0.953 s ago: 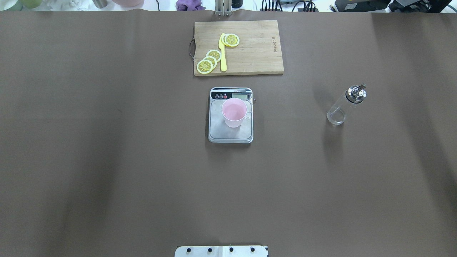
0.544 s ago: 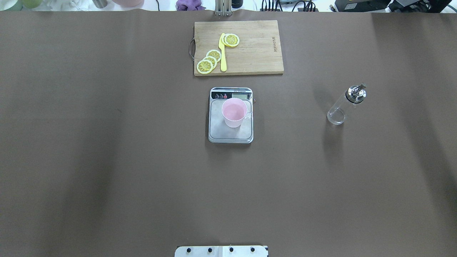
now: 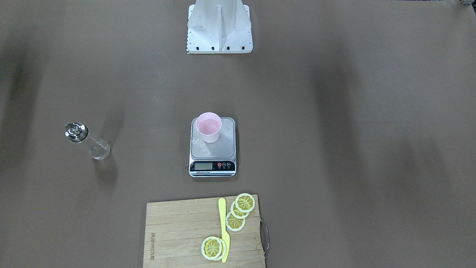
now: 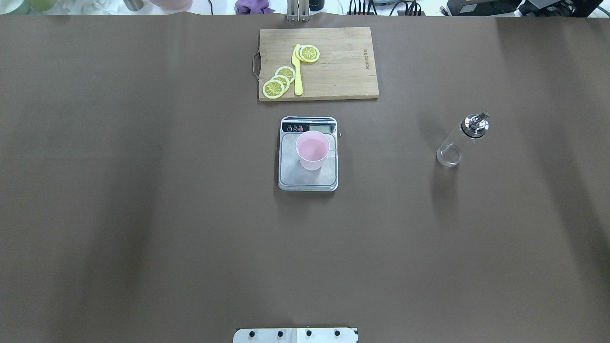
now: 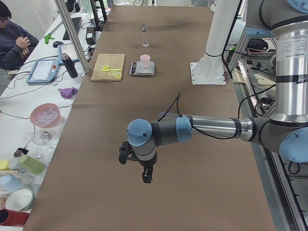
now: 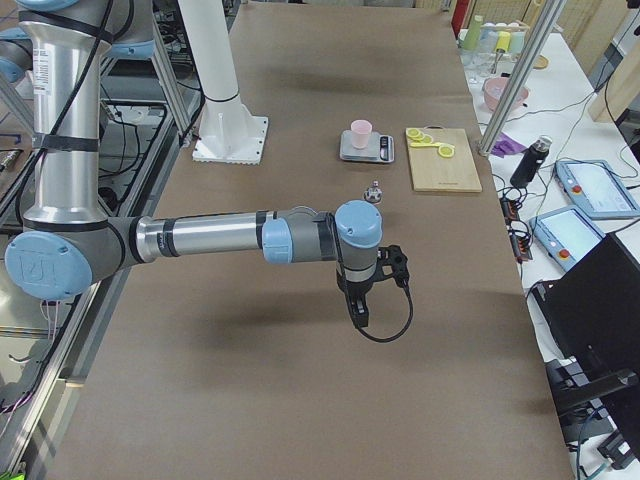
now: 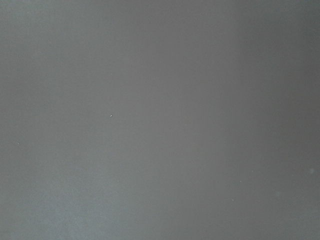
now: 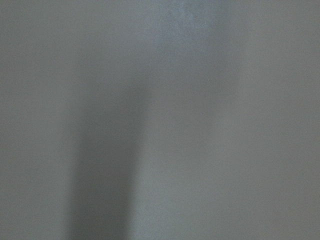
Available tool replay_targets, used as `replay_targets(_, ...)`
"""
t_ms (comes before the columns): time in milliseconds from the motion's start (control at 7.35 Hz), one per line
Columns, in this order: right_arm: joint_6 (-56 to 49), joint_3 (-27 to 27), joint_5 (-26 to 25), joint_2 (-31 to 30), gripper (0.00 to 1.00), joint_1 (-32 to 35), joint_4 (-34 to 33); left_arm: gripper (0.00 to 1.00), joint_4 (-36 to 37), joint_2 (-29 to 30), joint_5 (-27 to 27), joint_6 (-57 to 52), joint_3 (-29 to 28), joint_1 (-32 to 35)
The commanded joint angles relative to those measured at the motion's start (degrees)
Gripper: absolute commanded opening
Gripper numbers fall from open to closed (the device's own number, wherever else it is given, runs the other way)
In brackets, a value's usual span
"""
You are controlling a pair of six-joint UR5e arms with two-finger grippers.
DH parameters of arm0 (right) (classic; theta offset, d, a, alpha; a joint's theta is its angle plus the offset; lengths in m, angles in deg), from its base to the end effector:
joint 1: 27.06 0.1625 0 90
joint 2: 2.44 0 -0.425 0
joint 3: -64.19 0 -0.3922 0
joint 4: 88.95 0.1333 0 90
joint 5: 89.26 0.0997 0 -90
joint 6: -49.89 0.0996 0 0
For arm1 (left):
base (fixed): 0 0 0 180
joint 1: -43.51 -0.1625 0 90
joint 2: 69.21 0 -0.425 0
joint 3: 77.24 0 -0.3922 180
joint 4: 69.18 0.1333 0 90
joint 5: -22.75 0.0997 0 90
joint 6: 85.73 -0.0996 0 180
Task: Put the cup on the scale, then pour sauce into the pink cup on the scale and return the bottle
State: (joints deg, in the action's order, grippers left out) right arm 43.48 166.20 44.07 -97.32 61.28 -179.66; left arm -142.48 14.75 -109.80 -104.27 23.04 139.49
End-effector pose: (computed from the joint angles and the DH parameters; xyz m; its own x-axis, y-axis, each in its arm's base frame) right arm 0.0516 -0.4619 0.5981 0.7171 -0.2081 0.6651 0.1095 0.9762 0.1872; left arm -0.1102 -0.4187 0.6493 0.7126 0.0984 -0.6946 -0.1317 0.9913 0.0054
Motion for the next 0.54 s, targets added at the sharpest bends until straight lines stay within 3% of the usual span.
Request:
replay_targets(0, 0.0, 0.1, 0.0, 0.0, 1.0, 0.0, 0.1, 0.98, 0.0, 0.5, 0.0, 0.0, 0.1, 0.0)
replay_targets(408, 0.0, 0.1, 0.0, -0.1, 1.0, 0.0, 0.0, 0.98, 0.0, 0.8, 0.0, 0.0, 0.0, -0.1)
